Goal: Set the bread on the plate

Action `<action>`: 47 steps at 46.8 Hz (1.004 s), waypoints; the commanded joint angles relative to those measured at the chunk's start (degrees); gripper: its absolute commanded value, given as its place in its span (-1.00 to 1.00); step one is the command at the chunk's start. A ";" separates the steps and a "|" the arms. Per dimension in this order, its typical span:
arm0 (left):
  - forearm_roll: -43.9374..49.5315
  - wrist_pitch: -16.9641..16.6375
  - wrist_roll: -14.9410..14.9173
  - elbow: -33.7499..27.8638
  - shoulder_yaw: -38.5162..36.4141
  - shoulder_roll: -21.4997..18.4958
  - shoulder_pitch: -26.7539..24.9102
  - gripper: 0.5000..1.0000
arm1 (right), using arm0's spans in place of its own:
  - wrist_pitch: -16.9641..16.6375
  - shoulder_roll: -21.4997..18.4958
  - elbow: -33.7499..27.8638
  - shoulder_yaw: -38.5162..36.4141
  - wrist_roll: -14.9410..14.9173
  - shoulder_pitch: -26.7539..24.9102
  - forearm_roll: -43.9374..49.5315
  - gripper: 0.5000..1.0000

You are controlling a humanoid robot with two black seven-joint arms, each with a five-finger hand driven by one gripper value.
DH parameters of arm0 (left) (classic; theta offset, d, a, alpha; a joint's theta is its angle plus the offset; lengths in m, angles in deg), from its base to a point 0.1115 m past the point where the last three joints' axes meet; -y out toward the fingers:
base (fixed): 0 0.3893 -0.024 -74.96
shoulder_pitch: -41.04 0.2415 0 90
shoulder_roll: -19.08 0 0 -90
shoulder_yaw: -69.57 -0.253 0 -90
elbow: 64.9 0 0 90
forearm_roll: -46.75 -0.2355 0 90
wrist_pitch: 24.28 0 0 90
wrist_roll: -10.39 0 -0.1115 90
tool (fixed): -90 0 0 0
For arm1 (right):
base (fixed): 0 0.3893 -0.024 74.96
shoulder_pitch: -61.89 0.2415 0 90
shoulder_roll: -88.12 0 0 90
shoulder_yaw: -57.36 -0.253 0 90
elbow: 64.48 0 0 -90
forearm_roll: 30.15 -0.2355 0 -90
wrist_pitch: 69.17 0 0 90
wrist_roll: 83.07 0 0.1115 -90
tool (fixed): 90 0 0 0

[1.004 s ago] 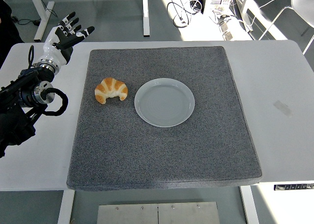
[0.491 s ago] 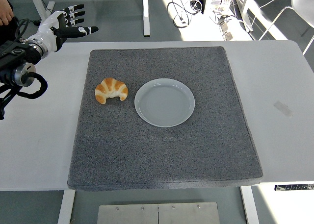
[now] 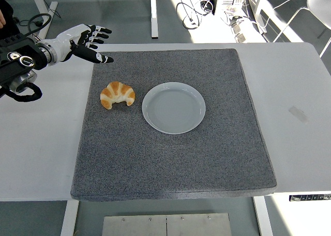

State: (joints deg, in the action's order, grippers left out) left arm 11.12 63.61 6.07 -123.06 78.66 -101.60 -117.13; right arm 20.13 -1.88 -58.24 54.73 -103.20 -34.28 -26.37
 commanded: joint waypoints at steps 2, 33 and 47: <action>-4.79 0.08 -1.66 -3.01 -0.12 -1.14 0.05 0.48 | 0.00 0.00 0.00 0.00 0.00 0.02 0.00 1.00; -18.25 0.87 -6.93 -9.60 -6.36 -3.25 -2.41 0.56 | 0.00 0.00 0.00 0.00 0.00 -0.07 0.00 1.00; -22.99 0.87 -7.11 -9.69 -7.85 -2.63 -2.85 0.54 | 0.00 0.00 0.00 0.00 0.00 -0.07 0.00 1.00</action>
State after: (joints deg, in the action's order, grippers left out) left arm -11.02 64.49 -1.02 -132.83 71.33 -104.45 -120.07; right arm 20.13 -1.88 -58.24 54.73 -103.20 -34.31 -26.37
